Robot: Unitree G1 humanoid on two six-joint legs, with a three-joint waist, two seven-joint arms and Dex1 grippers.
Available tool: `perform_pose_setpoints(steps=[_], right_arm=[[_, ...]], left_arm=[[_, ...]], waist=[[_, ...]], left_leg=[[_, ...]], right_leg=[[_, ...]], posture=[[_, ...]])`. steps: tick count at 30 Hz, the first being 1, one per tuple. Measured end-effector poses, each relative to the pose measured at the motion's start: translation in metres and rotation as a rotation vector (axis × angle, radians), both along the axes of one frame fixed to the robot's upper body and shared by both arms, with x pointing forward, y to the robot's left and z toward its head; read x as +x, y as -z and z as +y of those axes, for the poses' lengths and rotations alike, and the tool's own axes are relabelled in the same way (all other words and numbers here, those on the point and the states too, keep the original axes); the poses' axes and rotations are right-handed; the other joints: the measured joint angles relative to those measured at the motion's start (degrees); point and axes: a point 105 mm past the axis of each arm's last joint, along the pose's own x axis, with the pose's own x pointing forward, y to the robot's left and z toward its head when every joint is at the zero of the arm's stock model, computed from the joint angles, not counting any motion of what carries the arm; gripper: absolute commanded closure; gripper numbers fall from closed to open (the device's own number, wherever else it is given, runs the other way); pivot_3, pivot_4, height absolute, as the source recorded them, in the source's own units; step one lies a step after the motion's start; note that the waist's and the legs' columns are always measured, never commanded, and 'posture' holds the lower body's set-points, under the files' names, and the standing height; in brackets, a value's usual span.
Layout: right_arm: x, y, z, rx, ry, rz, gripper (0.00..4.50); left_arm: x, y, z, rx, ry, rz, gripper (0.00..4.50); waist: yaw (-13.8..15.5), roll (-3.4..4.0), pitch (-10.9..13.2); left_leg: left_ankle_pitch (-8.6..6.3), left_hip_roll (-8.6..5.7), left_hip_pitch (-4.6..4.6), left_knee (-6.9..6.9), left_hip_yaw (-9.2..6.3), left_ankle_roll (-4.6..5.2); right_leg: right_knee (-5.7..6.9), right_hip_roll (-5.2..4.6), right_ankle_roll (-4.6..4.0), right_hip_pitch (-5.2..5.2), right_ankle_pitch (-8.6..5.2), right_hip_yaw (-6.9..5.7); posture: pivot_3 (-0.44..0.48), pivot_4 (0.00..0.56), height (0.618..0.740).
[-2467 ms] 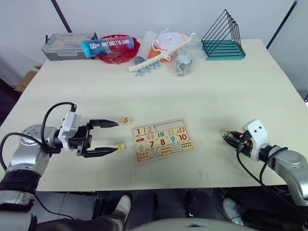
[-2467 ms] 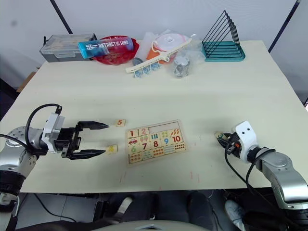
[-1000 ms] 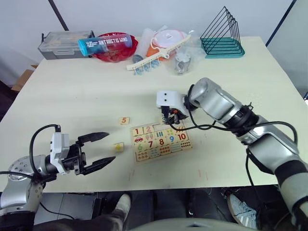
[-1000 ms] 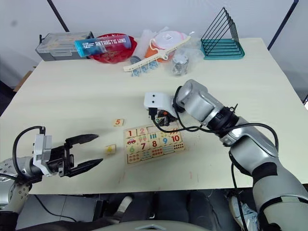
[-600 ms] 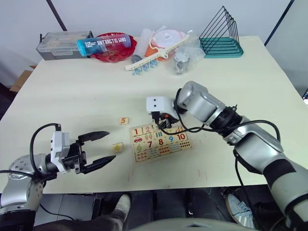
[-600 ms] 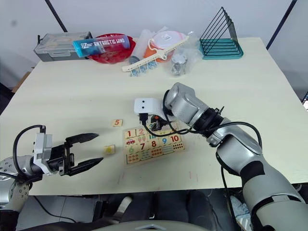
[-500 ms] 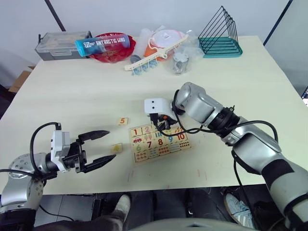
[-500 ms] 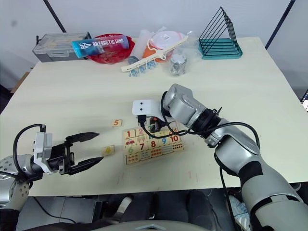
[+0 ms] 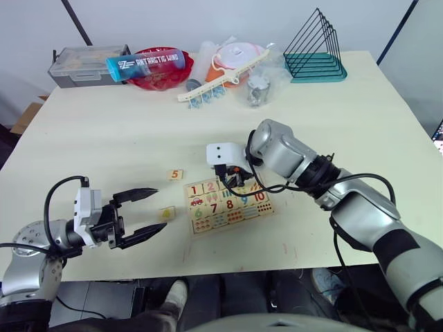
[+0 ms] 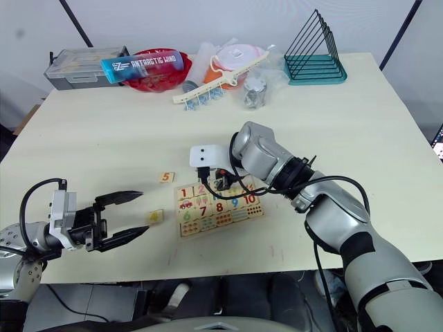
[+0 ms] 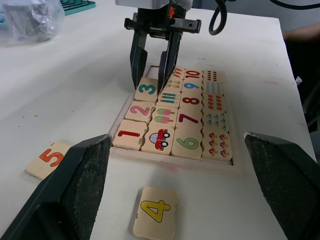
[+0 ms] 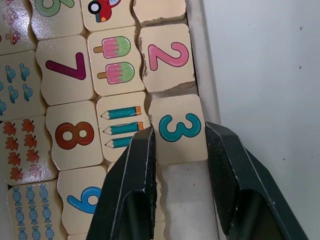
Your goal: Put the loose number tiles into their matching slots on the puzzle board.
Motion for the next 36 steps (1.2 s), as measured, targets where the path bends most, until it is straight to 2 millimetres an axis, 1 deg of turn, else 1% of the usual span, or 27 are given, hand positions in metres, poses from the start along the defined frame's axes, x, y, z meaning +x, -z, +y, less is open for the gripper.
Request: perform_pose_setpoints(steps=[6,19,21,23,24,25,27,28,34,36], right_arm=[[-0.003,0.0,0.006,0.01,-0.017,0.001,3.61],[-0.004,0.0,0.006,0.011,-0.023,0.003,3.61],[-0.004,0.0,0.006,0.01,-0.026,0.001,2.61],[-0.004,0.001,0.006,0.012,-0.032,0.0,2.0],[-0.004,0.001,0.006,0.013,-0.038,-0.004,1.47],[-0.004,0.001,0.006,0.013,-0.04,-0.006,1.2],[-0.004,0.001,0.006,0.016,-0.041,-0.008,0.33],[-0.004,0.001,0.006,0.018,-0.04,-0.008,0.03],[-0.001,0.001,-0.004,0.019,-0.019,0.002,0.03],[-0.002,-0.001,-0.005,0.048,-0.009,0.017,0.03]], left_arm=[[0.0,0.0,0.0,0.0,0.003,0.001,0.0],[0.0,0.0,0.0,0.001,0.003,0.001,0.0],[0.0,0.0,0.0,0.001,0.003,0.001,0.0],[0.0,0.0,0.0,0.001,0.002,0.002,0.0],[0.0,0.0,0.0,0.001,0.001,0.002,0.0],[0.0,0.0,0.0,0.001,0.001,0.002,0.0],[0.0,0.0,0.0,0.001,0.001,0.002,0.0],[0.0,0.0,0.0,0.001,0.001,0.002,0.0],[0.0,0.0,0.0,0.001,-0.001,-0.001,0.0],[0.001,-0.001,0.0,0.001,-0.001,-0.003,0.0]], waist=[[0.0,0.0,0.0],[0.0,0.0,0.0],[0.0,0.0,0.0],[0.0,0.0,0.0],[0.0,0.0,0.0],[0.0,0.0,0.0],[0.0,0.0,0.0],[0.0,0.0,0.0],[0.0,0.0,0.0],[0.0,0.0,0.0]], left_leg=[[0.0,0.0,0.0,-0.01,0.0,0.0],[0.0,0.0,0.0,-0.01,-0.01,0.0],[0.0,0.0,0.0,-0.01,-0.01,0.0],[0.0,0.0,0.0,-0.01,-0.01,0.0],[0.0,0.0,0.0,-0.01,-0.01,0.0],[0.0,0.0,0.0,-0.01,-0.01,0.0],[0.0,0.0,0.0,-0.01,-0.01,0.0],[0.0,0.0,0.0,-0.01,-0.01,0.0],[0.0,-0.01,0.0,-0.02,-0.01,0.0],[0.0,-0.01,0.0,-0.02,-0.01,0.0]], right_leg=[[0.0,0.0,0.0,0.0,0.0,0.0],[0.0,0.0,0.0,-0.01,0.0,0.0],[0.0,0.0,0.0,-0.01,0.0,0.0],[0.0,0.0,0.0,-0.01,0.0,0.0],[0.0,0.0,0.0,-0.01,0.0,0.0],[0.0,0.0,0.0,-0.01,0.0,0.0],[0.0,-0.01,0.0,-0.01,0.0,0.0],[0.0,-0.01,0.0,-0.01,0.0,0.0],[0.0,-0.01,0.0,-0.01,0.0,0.0],[0.0,-0.01,0.0,-0.01,0.0,0.0]], posture=[[0.0,0.15,0.74],[0.0,0.15,0.74],[0.0,0.15,0.74],[0.0,0.15,0.74],[0.0,0.15,0.74],[0.0,0.15,0.74],[0.0,0.15,0.74],[0.0,0.15,0.74],[0.0,0.15,0.74],[0.0,0.15,0.74]])
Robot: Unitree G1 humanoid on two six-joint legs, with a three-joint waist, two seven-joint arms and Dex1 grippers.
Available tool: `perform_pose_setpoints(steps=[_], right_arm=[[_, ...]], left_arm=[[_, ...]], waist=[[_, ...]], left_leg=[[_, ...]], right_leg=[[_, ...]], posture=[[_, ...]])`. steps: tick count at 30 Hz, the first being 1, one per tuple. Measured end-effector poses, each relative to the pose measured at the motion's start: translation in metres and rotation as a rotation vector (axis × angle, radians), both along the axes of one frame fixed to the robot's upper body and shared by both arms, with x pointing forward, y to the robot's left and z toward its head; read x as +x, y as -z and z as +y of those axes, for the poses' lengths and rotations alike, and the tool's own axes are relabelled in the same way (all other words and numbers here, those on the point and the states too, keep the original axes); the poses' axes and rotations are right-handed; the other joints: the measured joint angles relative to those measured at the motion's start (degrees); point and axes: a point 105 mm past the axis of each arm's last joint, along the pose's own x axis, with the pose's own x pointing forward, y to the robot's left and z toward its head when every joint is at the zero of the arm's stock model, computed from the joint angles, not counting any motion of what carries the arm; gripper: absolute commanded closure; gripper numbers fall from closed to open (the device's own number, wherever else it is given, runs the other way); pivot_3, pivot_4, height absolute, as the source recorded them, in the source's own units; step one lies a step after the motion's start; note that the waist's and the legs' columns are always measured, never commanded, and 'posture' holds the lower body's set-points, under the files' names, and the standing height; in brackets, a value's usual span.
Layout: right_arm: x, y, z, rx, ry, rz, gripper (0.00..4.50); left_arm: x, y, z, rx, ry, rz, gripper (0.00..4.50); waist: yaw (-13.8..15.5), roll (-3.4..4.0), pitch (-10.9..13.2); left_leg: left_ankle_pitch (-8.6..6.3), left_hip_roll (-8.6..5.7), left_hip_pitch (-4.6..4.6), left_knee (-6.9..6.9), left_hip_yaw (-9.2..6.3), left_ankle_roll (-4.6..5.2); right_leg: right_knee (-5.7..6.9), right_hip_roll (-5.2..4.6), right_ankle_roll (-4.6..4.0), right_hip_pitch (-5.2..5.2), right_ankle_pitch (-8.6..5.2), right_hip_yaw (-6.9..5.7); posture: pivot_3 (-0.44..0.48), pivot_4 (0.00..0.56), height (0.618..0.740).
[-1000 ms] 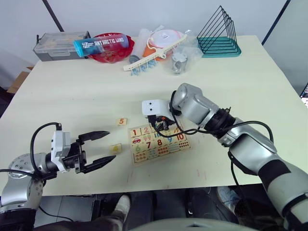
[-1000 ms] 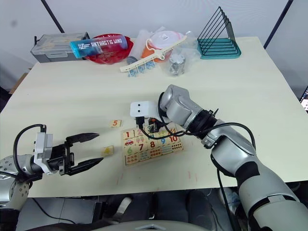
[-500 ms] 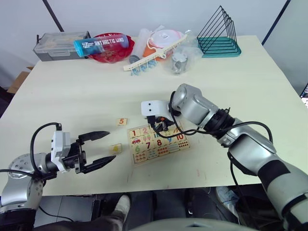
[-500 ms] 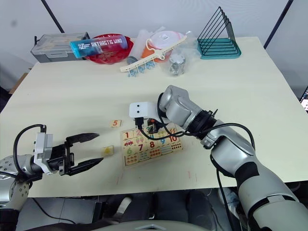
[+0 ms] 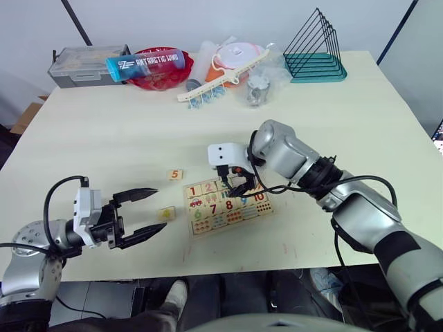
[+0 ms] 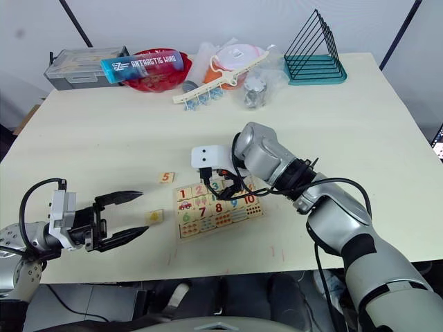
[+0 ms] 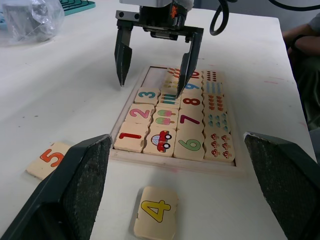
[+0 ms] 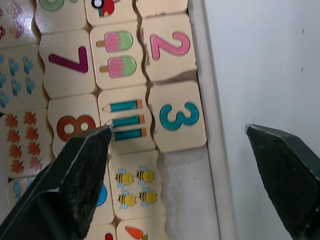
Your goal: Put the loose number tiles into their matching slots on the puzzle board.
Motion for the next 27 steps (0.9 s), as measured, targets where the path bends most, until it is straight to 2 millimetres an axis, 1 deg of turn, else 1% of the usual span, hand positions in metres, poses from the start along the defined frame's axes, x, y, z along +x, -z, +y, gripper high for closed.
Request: perform_pose_setpoints(steps=[5,8,10,12,13,14,15,16,17,19,20,21,25,27], right_arm=[[0.001,-0.018,-0.001,0.174,0.057,0.004,0.03],[0.001,-0.026,-0.002,0.24,0.085,0.0,0.03],[0.001,-0.029,-0.003,0.301,0.112,0.002,0.57],[0.0,-0.027,-0.005,0.358,0.147,0.017,1.63],[0.0,-0.026,-0.006,0.363,0.151,0.018,1.63],[-0.001,-0.026,-0.006,0.368,0.154,0.019,2.14],[-0.002,-0.025,-0.007,0.393,0.161,0.021,2.25],[-0.004,-0.025,-0.006,0.45,0.163,0.025,2.92],[-0.005,-0.022,-0.006,0.476,0.165,0.032,3.05],[-0.007,-0.017,-0.005,0.524,0.163,0.035,3.9],[-0.007,-0.018,-0.004,0.549,0.159,0.021,4.17],[-0.007,-0.019,-0.003,0.562,0.155,0.012,4.36],[-0.005,-0.024,-0.001,0.645,0.159,-0.03,4.36],[-0.005,-0.02,-0.001,0.655,0.165,-0.031,4.36]], left_arm=[[0.001,-0.001,0.0,-0.001,-0.006,-0.003,0.0],[0.002,-0.001,0.0,-0.001,-0.009,-0.001,0.0],[0.002,-0.001,0.0,0.002,-0.009,0.0,0.0],[0.004,-0.002,0.0,0.002,-0.008,-0.005,0.0],[0.004,-0.002,0.0,0.002,-0.008,-0.005,0.0],[0.004,-0.002,0.0,0.002,-0.008,-0.005,0.0],[0.004,-0.002,0.0,0.002,-0.008,-0.006,0.0],[0.004,-0.003,-0.001,0.003,-0.008,-0.006,0.0],[0.004,-0.003,-0.001,0.002,-0.008,-0.005,0.0],[0.005,-0.003,-0.001,0.002,-0.008,-0.007,0.0],[0.005,-0.003,-0.001,0.003,-0.008,-0.007,0.0],[0.005,-0.003,-0.001,0.003,-0.008,-0.007,0.0],[0.006,-0.003,-0.001,0.009,-0.009,-0.008,0.0],[0.006,-0.003,-0.001,0.01,-0.009,-0.009,0.0]], waist=[[0.0,-0.01,0.0],[0.0,-0.01,0.0],[0.0,-0.02,0.0],[0.0,-0.02,0.0],[0.0,-0.02,0.0],[0.0,-0.02,0.0],[0.0,-0.03,0.0],[0.1,-0.05,0.0],[0.0,-0.05,0.0],[0.0,-0.04,0.0],[0.0,-0.04,0.0],[0.0,-0.04,0.0],[0.0,-0.04,0.0],[0.1,-0.05,0.0]], left_leg=[[0.0,0.0,-0.01,-0.01,0.0,0.0],[0.0,0.0,-0.01,-0.02,0.0,0.0],[0.0,0.0,-0.01,-0.03,0.0,0.01],[0.0,-0.01,-0.01,-0.03,0.01,0.01],[0.0,0.0,0.0,-0.03,0.01,0.01],[0.0,0.0,-0.01,-0.03,0.01,0.01],[0.0,0.0,0.0,-0.04,0.0,0.01],[-0.01,0.0,0.0,-0.04,-0.01,0.01],[0.0,0.0,0.0,-0.04,0.0,0.01],[0.0,0.0,0.0,-0.04,0.03,0.01],[0.0,0.0,0.0,-0.04,0.02,0.01],[0.0,0.0,0.0,-0.04,0.02,0.01],[0.0,0.0,0.0,-0.04,0.02,0.01],[0.0,0.0,0.0,-0.04,0.01,0.01]], right_leg=[[0.0,-0.01,0.0,0.0,0.0,0.01],[0.0,-0.01,0.0,0.0,0.0,0.0],[-0.01,-0.02,0.0,0.0,0.0,0.0],[-0.01,-0.03,0.0,0.0,0.0,0.02],[-0.01,-0.02,0.0,0.0,0.0,0.01],[-0.01,-0.02,0.0,0.0,0.0,0.01],[-0.01,-0.02,0.0,0.0,0.0,0.0],[-0.02,-0.02,0.0,0.01,0.0,0.0],[-0.02,-0.03,0.0,0.01,0.0,0.0],[0.0,-0.03,0.0,0.0,0.0,0.03],[0.0,-0.02,0.0,0.0,0.0,0.02],[0.0,-0.02,0.0,0.0,0.0,0.02],[-0.01,-0.02,0.0,0.01,0.0,0.02],[-0.01,-0.02,0.0,0.01,0.0,0.01]], posture=[[0.0,0.15,0.74],[0.0,0.15,0.74],[0.0,0.15,0.74],[0.0,0.15,0.74],[0.0,0.15,0.74],[0.0,0.15,0.74],[0.0,0.15,0.74],[0.0,0.15,0.74],[0.0,0.15,0.74],[0.0,0.15,0.74],[0.0,0.15,0.74],[0.0,0.15,0.74],[0.0,0.15,0.74],[0.0,0.15,0.74]])
